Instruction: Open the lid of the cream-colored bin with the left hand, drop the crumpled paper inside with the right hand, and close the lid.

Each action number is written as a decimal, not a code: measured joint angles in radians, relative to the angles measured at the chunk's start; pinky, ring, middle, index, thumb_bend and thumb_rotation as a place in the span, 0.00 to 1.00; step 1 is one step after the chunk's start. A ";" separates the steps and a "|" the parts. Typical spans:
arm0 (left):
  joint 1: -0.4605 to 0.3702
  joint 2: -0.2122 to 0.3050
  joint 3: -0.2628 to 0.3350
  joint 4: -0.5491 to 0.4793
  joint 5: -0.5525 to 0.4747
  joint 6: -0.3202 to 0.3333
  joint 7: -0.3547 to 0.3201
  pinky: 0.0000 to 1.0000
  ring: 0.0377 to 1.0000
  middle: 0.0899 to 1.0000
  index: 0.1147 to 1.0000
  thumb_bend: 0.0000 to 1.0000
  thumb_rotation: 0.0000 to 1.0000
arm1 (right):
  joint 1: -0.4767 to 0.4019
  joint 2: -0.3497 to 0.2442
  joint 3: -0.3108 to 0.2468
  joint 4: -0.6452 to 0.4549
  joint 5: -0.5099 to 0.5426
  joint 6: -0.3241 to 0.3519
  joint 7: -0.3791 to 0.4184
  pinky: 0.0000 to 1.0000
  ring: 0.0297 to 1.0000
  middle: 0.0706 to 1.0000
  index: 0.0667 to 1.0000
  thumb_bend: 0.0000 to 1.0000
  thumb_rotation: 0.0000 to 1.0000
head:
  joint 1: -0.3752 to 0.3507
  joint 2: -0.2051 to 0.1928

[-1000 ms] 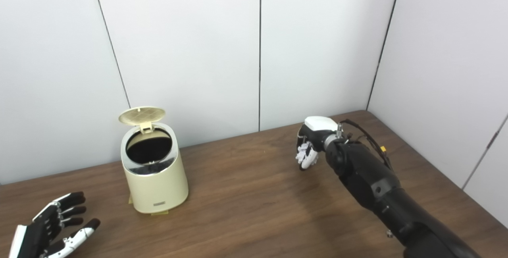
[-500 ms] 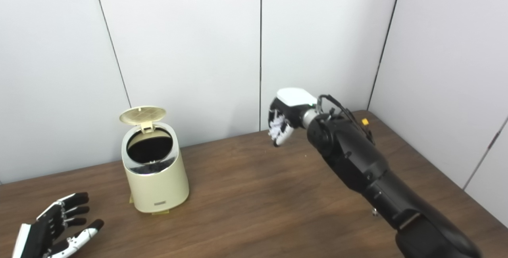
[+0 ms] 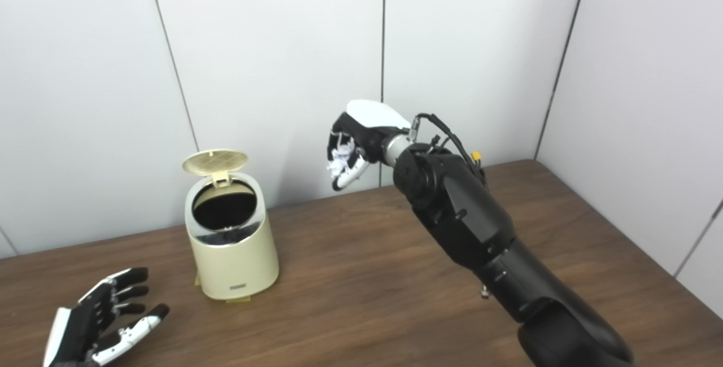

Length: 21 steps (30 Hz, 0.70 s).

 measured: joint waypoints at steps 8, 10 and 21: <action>-0.010 -0.024 -0.005 0.012 0.010 -0.008 0.020 0.63 0.72 0.75 0.72 0.71 0.15 | -0.003 0.078 -0.006 0.012 0.010 0.001 -0.044 0.37 0.39 0.45 0.46 0.52 0.00 | 0.080 0.000; -0.018 -0.029 -0.011 0.023 0.014 -0.016 0.025 0.63 0.72 0.74 0.73 0.71 0.16 | -0.003 0.098 -0.006 0.012 0.012 0.001 -0.054 0.37 0.40 0.46 0.45 0.52 0.00 | 0.092 0.000; -0.025 -0.055 -0.029 0.026 0.044 -0.012 0.041 0.62 0.71 0.74 0.73 0.72 0.16 | -0.003 0.131 0.015 0.018 0.036 -0.037 -0.068 0.40 0.41 0.46 0.45 0.52 0.00 | 0.133 0.003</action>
